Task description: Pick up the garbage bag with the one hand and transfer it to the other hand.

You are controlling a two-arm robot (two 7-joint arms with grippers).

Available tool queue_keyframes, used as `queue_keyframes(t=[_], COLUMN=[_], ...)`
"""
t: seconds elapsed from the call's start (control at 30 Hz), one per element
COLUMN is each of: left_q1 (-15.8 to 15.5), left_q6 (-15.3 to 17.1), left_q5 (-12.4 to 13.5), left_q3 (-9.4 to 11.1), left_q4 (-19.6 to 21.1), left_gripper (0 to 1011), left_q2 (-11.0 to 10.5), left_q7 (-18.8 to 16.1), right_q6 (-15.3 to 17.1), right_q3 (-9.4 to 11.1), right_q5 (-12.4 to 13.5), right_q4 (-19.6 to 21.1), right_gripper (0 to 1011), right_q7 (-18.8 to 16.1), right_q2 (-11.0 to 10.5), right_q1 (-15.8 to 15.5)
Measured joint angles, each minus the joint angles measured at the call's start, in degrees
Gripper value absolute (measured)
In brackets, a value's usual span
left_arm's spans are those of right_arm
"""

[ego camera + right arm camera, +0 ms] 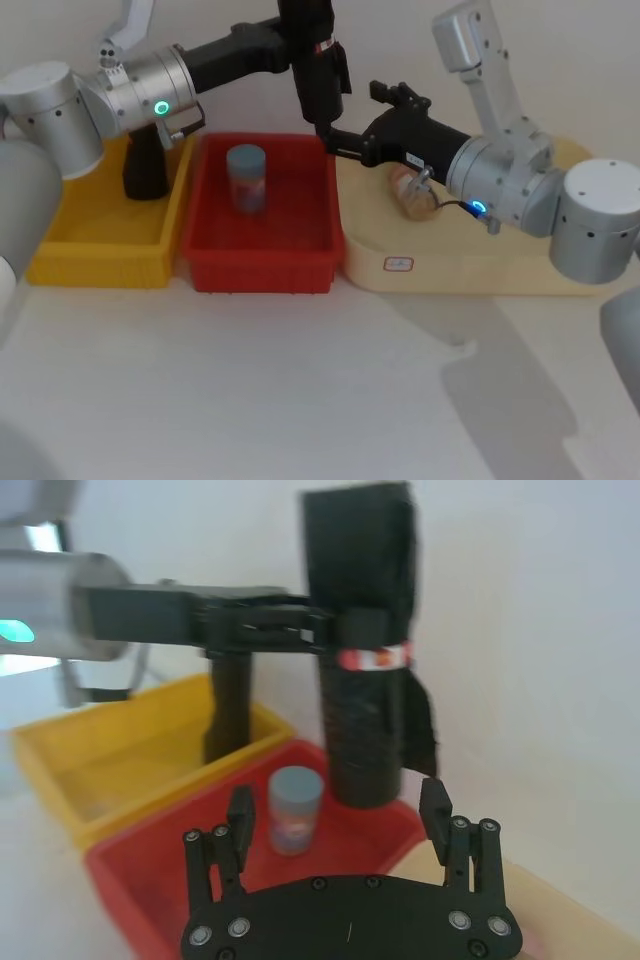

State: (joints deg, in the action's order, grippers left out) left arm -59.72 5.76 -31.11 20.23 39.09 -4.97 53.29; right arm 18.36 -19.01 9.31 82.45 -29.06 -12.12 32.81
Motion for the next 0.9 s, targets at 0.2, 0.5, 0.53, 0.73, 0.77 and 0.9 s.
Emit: queue_keyframes(t=[0.2,0.5,0.53,0.73,0.77,0.9], left_q1=[-0.5,-0.8,-0.8,-0.6,-0.4,0.0], left_q6=[-0.3,-0.4,-0.4,0.3,0.6,1.0], left_q5=[0.1,-0.1,-0.2,-0.8,-1.0,-1.3], left_q3=[0.7,1.3,1.3,1.6,1.7,1.8], left_q4=[-1.3,-2.1,-2.1,-1.4,-0.9,0.1], left_gripper=[405,405,405,405,405,405], left_q2=[0.3,0.4,0.4,0.3,0.2,0.0], left_q7=[0.1,0.5,0.5,1.4,1.6,1.8], right_q6=[-0.1,0.8,0.9,1.2,1.2,1.2], right_q3=[-0.5,-1.6,-1.7,-2.7,-2.8,-3.2], right_q5=[1.6,1.8,1.7,1.0,0.9,0.6], right_q4=[1.2,1.7,1.5,-0.6,-0.9,-2.6], right_gripper=[1001,1001,1001,1001,1001,1001], right_q7=[-3.7,-4.8,-4.8,-4.3,-4.2,-3.7], right_q2=[-1.6,-2.6,-2.6,-2.3,-2.2,-1.8], right_q1=[-0.1,0.3,0.4,1.8,2.0,2.9])
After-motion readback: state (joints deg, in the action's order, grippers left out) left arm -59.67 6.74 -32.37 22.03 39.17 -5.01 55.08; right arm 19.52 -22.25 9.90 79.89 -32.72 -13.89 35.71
